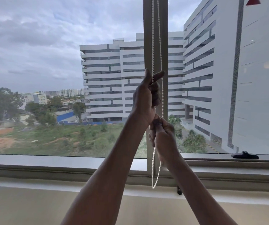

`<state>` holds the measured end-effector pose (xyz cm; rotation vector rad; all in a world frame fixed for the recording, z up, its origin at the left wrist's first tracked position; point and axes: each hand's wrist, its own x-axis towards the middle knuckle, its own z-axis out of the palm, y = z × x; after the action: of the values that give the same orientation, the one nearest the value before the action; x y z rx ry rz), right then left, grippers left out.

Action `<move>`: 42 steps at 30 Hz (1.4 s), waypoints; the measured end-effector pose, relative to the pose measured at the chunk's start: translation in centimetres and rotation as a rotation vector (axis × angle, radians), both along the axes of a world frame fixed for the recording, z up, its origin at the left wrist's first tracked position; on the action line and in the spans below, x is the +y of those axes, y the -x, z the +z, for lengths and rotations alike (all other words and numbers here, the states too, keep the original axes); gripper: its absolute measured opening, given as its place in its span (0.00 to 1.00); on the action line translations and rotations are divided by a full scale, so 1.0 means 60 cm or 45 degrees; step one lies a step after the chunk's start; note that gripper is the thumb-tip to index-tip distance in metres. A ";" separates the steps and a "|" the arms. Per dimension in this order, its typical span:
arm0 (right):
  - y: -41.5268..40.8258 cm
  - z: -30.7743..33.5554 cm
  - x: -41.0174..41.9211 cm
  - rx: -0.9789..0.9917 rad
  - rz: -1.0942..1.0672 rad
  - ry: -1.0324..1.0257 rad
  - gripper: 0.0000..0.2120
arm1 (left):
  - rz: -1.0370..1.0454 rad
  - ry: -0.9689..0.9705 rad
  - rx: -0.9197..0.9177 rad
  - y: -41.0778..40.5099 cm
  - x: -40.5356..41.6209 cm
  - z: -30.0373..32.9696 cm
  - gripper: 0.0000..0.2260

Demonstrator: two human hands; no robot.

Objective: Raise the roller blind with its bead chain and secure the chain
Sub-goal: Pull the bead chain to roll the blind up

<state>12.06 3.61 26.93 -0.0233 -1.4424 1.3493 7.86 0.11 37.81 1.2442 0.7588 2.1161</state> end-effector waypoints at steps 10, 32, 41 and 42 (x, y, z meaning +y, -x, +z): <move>-0.011 0.005 0.009 -0.030 0.168 -0.027 0.25 | -0.009 -0.127 -0.164 -0.003 -0.007 -0.010 0.15; -0.034 0.177 0.042 -0.186 0.469 0.073 0.19 | 0.125 0.021 -0.115 -0.014 0.025 -0.164 0.19; -0.008 0.166 0.022 -0.029 0.189 0.015 0.17 | 0.470 0.009 0.195 0.007 0.034 -0.174 0.21; -0.005 0.165 0.019 -0.012 0.124 -0.030 0.17 | 0.506 -0.014 0.219 0.009 0.036 -0.174 0.19</move>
<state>12.35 4.77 36.82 0.0571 -1.4832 1.4127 7.32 2.28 27.38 1.3857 1.1518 2.3419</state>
